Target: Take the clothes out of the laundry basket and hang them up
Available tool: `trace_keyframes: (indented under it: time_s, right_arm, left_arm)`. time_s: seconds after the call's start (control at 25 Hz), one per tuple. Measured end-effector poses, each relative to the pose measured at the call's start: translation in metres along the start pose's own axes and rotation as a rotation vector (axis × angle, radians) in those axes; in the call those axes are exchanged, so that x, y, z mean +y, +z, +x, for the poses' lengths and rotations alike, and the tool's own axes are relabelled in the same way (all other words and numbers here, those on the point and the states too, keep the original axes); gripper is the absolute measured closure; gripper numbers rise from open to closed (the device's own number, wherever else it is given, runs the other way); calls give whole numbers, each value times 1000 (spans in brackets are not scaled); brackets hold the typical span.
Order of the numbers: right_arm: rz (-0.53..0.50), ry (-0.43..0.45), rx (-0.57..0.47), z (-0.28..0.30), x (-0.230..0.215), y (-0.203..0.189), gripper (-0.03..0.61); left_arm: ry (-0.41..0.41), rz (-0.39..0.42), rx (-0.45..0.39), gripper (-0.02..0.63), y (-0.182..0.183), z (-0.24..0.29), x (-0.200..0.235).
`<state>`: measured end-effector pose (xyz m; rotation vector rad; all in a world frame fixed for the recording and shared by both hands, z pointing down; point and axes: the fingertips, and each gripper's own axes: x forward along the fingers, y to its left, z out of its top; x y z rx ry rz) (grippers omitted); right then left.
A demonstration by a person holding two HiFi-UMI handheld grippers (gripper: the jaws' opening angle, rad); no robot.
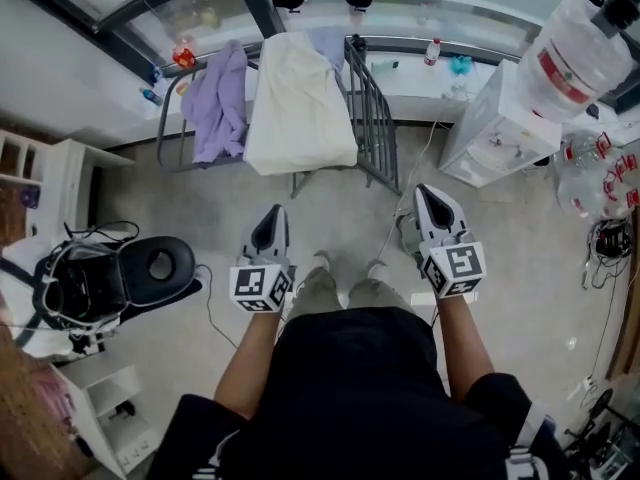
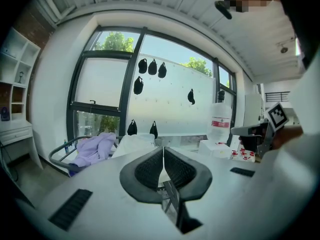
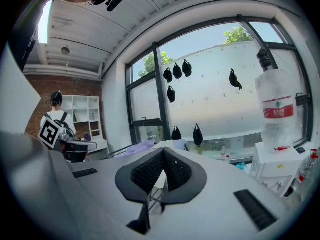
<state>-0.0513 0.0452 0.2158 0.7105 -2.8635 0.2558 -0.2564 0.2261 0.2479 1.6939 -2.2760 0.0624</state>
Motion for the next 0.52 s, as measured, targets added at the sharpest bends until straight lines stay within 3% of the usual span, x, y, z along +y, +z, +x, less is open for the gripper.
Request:
trace_keyframes:
  time_s: [0.28,0.52]
  right_arm:
    - [-17,3,-2,9,-23,-1,578]
    - [-6,37,20,26,-7,-11,580]
  left_arm:
    - [22,45,2,604,6,12,-15]
    - [50,37,-8,604,13,10,-6]
